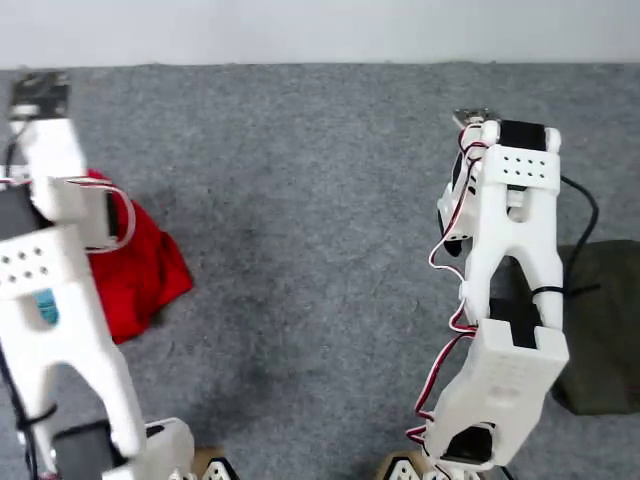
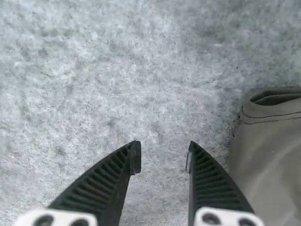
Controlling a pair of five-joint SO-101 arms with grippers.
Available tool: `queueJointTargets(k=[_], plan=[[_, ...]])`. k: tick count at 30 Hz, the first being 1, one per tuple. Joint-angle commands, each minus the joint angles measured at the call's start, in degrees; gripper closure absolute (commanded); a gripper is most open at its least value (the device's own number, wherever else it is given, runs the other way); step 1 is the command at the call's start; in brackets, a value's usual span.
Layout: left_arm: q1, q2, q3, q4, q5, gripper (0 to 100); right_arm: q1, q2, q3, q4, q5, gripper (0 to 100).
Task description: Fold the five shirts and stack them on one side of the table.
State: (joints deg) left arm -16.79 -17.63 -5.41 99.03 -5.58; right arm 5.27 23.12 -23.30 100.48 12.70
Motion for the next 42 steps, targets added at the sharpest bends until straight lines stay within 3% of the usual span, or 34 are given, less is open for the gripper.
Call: queueJointTargets(k=[1,11,16,23,34,36,39,42], plan=[[8.62,-5.71,-1.98,0.53,-4.57,99,-0.48,-3.38,1.49,2.33,0.09,82.6],[32.7,-13.98,-2.24,-0.18,-10.99,99,-0.22,-3.38,7.91,2.24,0.09,82.6],[34.81,-16.18,-2.15,-7.03,-11.52,99,-0.4,-3.38,7.91,2.24,0.09,82.6],[25.85,-8.88,7.25,-3.96,-11.52,99,-1.98,-3.38,8.35,2.24,0.53,82.6],[4.4,-6.68,17.19,-0.62,-9.76,98,-34.95,-1.8,8.44,-8.57,0.35,81.9],[-0.62,-6.68,17.27,0.18,-9.23,98,-39.87,0.13,8.09,-9.63,0.35,78.1],[-5.36,-6.68,17.45,0.44,-9.14,98,-43.3,4.62,4.04,-9.36,0.62,71.7],[-6.51,-6.68,17.54,0.44,-9.14,98,-43.65,9.89,-1.58,-8.4,0.62,73.1]])
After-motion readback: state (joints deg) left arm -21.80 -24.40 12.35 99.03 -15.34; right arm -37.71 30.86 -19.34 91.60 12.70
